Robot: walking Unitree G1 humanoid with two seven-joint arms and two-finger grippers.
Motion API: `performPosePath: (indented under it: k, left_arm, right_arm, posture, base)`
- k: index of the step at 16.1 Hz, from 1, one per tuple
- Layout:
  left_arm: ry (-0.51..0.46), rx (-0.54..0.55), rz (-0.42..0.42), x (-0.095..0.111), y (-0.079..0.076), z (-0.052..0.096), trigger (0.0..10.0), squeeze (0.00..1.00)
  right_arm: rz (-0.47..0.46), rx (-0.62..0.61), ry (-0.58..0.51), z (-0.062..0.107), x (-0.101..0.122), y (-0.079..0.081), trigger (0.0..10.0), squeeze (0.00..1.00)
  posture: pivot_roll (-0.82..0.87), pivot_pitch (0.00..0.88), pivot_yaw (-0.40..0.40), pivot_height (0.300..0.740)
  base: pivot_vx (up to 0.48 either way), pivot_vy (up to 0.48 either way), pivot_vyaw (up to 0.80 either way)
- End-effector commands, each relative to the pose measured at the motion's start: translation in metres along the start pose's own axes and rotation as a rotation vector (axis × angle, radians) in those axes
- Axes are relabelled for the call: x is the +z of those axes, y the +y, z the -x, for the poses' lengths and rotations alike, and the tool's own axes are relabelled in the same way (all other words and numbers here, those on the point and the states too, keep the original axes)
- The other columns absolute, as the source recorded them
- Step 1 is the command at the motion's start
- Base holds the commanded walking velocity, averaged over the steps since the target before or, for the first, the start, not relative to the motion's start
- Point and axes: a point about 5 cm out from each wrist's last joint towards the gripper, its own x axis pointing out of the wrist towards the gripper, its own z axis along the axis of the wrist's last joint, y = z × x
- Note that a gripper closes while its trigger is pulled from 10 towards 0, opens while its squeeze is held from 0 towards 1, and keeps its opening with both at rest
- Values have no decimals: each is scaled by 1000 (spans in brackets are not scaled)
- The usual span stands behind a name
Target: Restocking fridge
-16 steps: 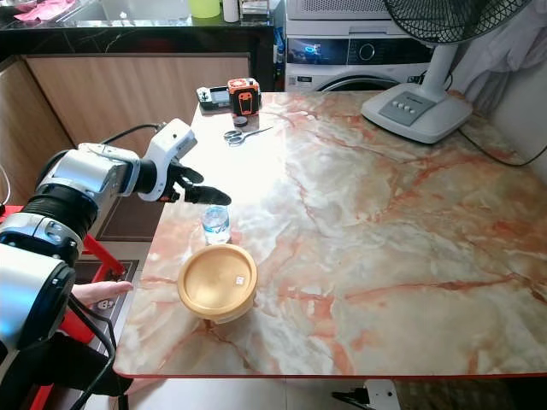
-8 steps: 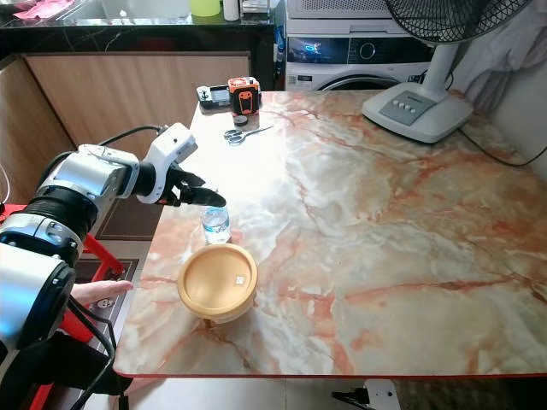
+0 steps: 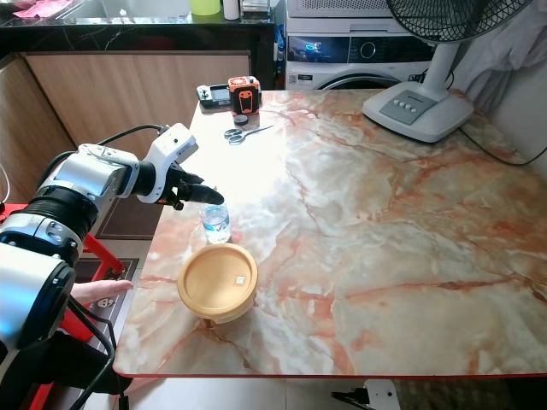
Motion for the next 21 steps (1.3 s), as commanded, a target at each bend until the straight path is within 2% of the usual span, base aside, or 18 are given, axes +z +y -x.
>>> performPosePath:
  k: [1,4,5,6,8,9,10,11,12,13,14,16,18,19,21]
  left_arm:
    - [-8,12,-37,11,2,4,0,0]
    - [-16,33,-59,12,2,3,0,0]
    - [-25,78,-78,12,5,3,0,0]
    - [-21,161,-133,13,9,3,0,0]
    - [-98,219,-148,20,8,1,0,0]
    - [-163,255,-164,23,5,0,0,0]
    - [-273,299,-157,30,2,-2,0,0]
    - [-360,359,-141,34,0,-3,2275,0]
    - [-405,417,-149,35,-1,-3,10000,0]
    - [-444,463,-147,36,-3,-3,10000,0]
    - [-528,558,-84,36,-4,-1,10000,0]
    - [-620,714,-56,32,-7,4,10000,0]
    - [-665,887,-50,24,-8,12,10000,0]
    - [-686,1005,-74,19,-11,16,10000,0]
    - [-714,1117,-93,15,-20,19,10000,0]
  right_arm:
    - [4,-2,10,1,-2,-1,10000,0]
    - [4,0,10,0,-2,-1,10000,0]
    - [4,0,11,0,-2,-1,10000,0]
    - [3,-1,10,0,-2,-1,10000,0]
    - [1,-1,10,0,-2,-1,10000,0]
    - [2,1,12,0,-2,0,10000,0]
    - [4,3,12,0,-2,0,10000,0]
    - [3,3,12,0,-2,0,10000,0]
    - [4,3,12,0,-2,0,10000,0]
    - [4,3,12,0,-2,0,10000,0]
    - [5,3,12,0,-2,0,10000,0]
    - [6,4,12,0,-2,0,10000,0]
    - [9,5,12,1,-2,0,10000,0]
    - [10,5,12,1,-2,-1,10000,0]
    - [3,3,7,1,-2,-1,10000,0]
  posture:
    - [118,28,-15,740]
    - [117,28,-15,740]
    - [116,27,-12,740]
    - [115,27,-10,740]
    - [117,27,-12,740]
    - [116,26,-12,740]
    - [114,24,-11,740]
    - [113,23,-12,740]
    - [113,23,-13,740]
    - [111,21,-13,740]
    - [108,19,-14,740]
    - [102,19,-16,740]
    - [101,21,-20,740]
    - [99,23,-22,740]
    - [93,26,-26,740]
  base:
    - [0,0,0]
    - [0,0,0]
    - [0,0,0]
    - [0,0,0]
    - [0,0,0]
    - [0,0,0]
    - [0,0,0]
    - [0,0,0]
    - [0,0,0]
    - [0,0,0]
    - [0,0,0]
    - [0,0,0]
    - [0,0,0]
    - [0,0,0]
    - [0,0,0]
